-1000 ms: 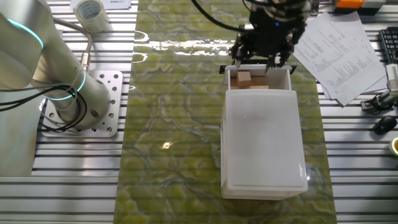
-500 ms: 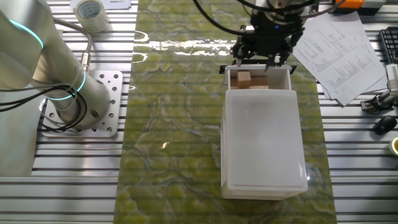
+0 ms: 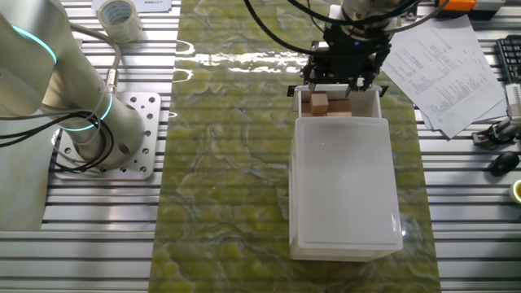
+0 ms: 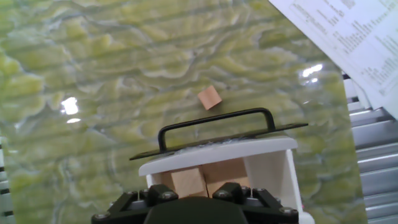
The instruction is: Take something out of a drawer
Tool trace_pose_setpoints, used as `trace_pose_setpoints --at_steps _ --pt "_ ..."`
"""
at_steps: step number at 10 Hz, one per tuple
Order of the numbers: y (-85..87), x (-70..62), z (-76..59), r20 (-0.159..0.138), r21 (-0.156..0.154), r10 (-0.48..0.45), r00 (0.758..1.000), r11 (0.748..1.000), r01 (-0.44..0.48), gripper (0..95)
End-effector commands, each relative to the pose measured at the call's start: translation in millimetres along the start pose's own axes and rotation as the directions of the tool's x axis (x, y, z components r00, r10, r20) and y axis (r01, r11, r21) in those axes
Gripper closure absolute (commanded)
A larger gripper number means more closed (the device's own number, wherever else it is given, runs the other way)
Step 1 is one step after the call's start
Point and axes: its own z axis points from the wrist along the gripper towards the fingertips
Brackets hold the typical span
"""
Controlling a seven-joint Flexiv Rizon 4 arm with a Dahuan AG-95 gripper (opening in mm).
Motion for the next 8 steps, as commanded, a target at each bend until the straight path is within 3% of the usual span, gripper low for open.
trace_pose_setpoints --at_steps 1,5,8 --pt "0.6 1.8 9.6 0.004 0.002 -0.026 1.0 1.0 0.026 38.0" --pt "5.2 8.9 17.0 0.006 0.002 -0.064 0.998 0.998 0.064 38.0" --pt "8.8 4.0 23.6 0.019 0.001 -0.069 0.997 0.998 0.069 38.0"
